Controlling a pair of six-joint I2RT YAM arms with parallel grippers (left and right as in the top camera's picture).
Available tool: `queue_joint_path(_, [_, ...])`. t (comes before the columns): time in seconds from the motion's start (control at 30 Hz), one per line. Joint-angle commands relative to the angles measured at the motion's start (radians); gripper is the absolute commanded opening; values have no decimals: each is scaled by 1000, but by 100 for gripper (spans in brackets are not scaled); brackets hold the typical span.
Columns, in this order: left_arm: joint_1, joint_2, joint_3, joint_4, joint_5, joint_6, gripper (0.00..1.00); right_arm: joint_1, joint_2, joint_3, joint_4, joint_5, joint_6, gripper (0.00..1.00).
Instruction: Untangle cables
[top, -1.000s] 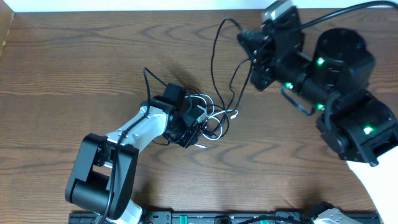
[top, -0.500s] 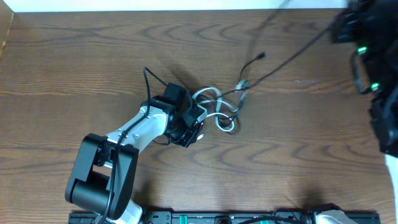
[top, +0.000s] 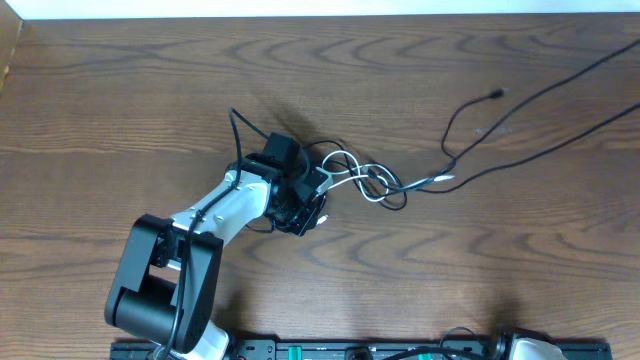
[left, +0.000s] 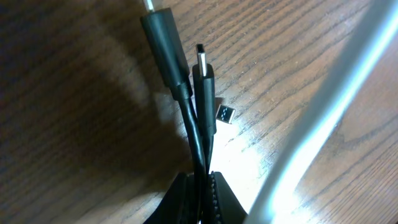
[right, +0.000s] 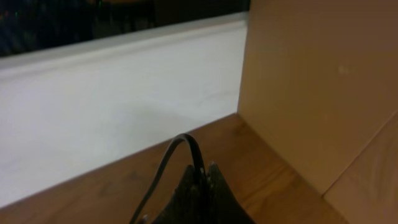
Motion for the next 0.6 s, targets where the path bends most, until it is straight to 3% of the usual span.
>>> queue_joint_path(0.0, [2,4,-4,0,-2,-62,8,-8,-17,24,-42,-106,24,1])
queue_joint_path(0.1, [2,-19,14,-3,64,-79,8,-8,-12,24,-79,-301,-1,18])
queue_joint_path(0.13, [2,-46,32,-4,114,-79,8,-8,-5,24,-97,-399,-16,30])
queue_joint_path(0.27, [2,-199,130,-40,186,-112,8,-8,31,24,-151,-536,-22,39])
queue_joint_path(0.5, [2,-501,290,-120,186,-121,8,2,136,24,-315,-776,-68,99])
queue_joint_path(0.57, [2,-584,299,-116,186,-121,10,19,172,24,-368,-864,-106,99])
